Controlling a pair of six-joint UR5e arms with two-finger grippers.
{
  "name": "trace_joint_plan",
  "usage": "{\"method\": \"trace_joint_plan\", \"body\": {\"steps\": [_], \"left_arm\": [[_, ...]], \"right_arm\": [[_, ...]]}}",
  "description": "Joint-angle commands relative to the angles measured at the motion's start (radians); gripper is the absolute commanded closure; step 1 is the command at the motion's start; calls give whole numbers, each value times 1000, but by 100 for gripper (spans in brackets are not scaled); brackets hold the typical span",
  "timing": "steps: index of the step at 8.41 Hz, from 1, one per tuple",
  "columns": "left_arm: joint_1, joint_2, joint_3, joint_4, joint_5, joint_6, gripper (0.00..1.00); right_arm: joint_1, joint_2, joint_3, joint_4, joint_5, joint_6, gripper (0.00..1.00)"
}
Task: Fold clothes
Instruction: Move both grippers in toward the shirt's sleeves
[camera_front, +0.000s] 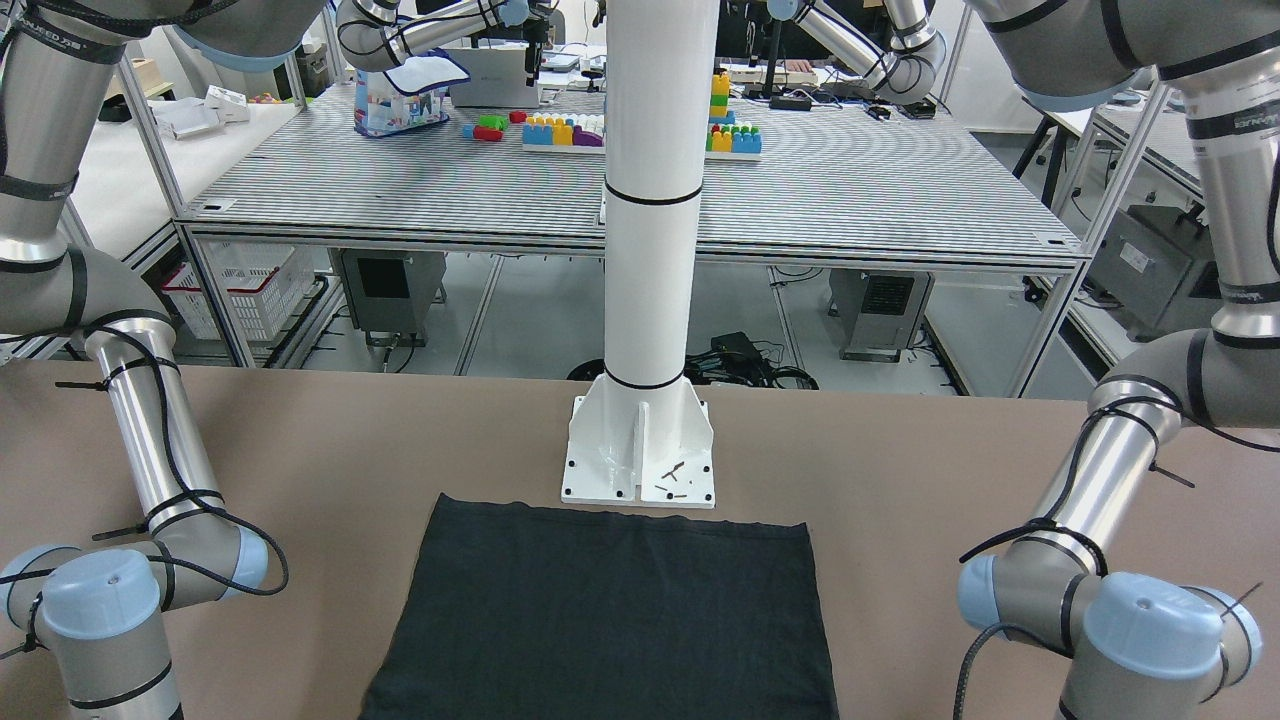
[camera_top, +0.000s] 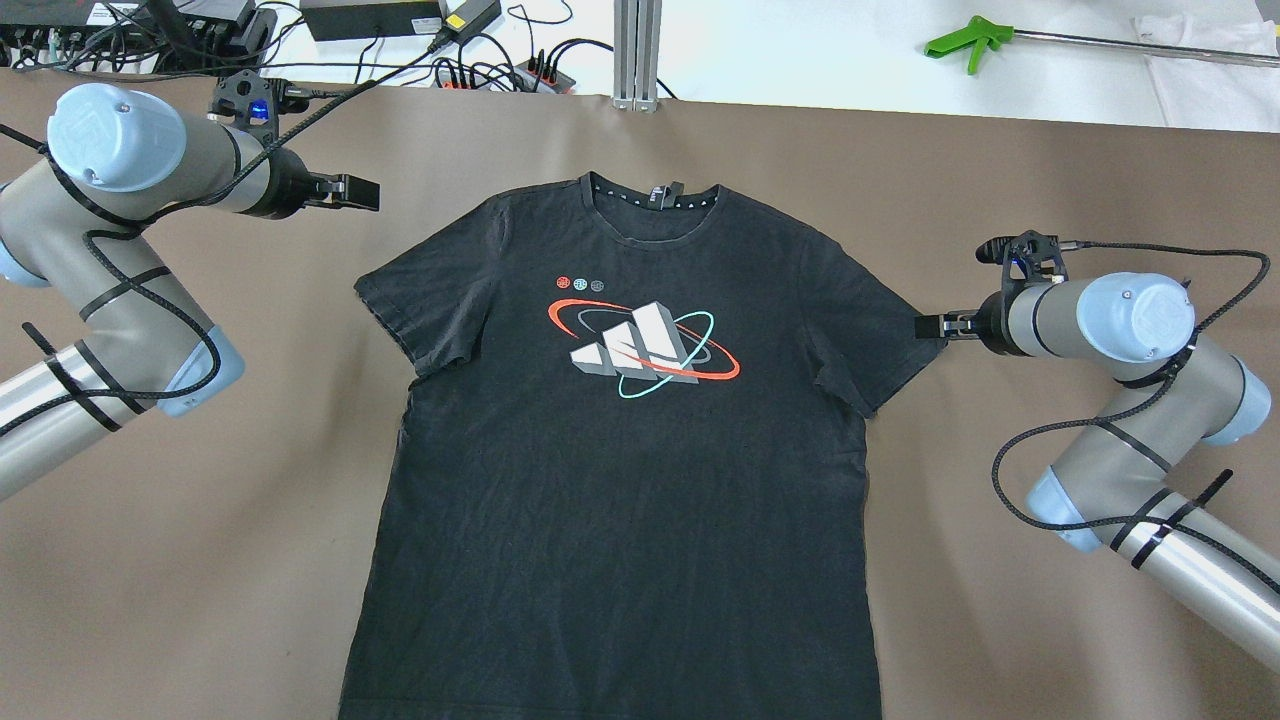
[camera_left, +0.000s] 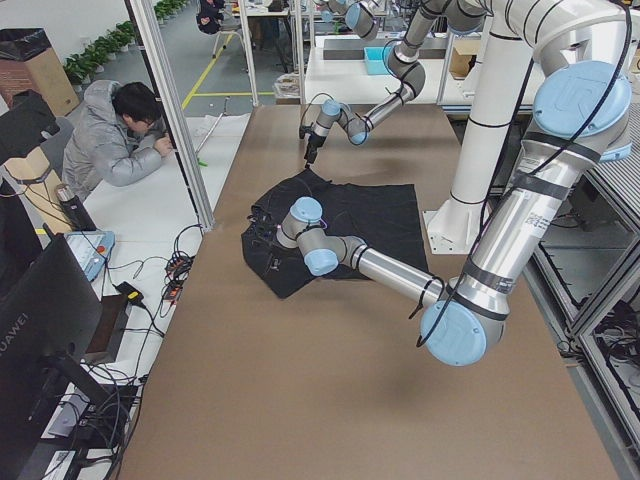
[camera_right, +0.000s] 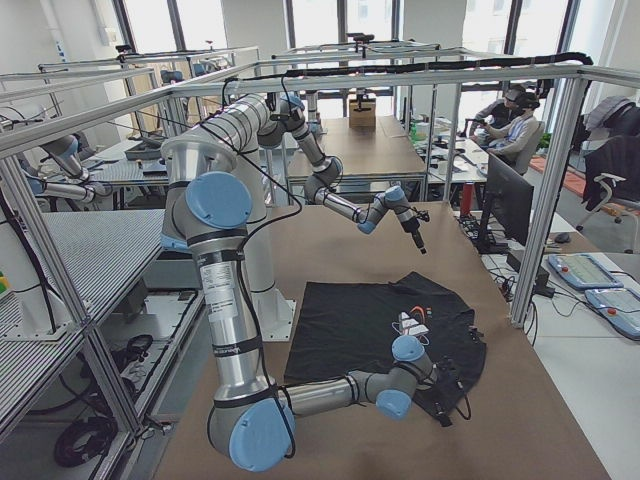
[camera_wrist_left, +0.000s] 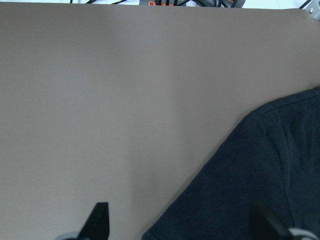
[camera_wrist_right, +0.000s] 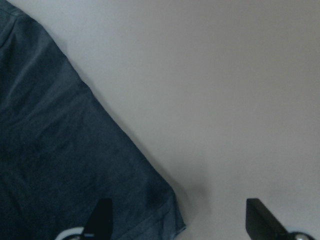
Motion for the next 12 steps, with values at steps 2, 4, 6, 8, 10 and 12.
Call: {"method": "trace_joint_plan", "body": {"steps": [2, 4, 6, 8, 10, 12], "left_arm": [[0, -3, 3, 0, 0, 0, 0], [0, -3, 8, 0, 0, 0, 0], [-1, -3, 8, 0, 0, 0, 0], [-1, -3, 8, 0, 0, 0, 0], [-1, -2, 8, 0, 0, 2, 0], [-1, -2, 8, 0, 0, 2, 0]], "right_arm": [[-14, 6, -26, -1, -14, 7, 23], [-14, 11, -26, 4, -12, 9, 50], [-15, 11, -26, 17, -12, 9, 84], [-15, 11, -17, 17, -12, 12, 100], [-9, 14, 0, 14, 5, 12, 100], [35, 21, 58, 8, 98, 19, 100]]}}
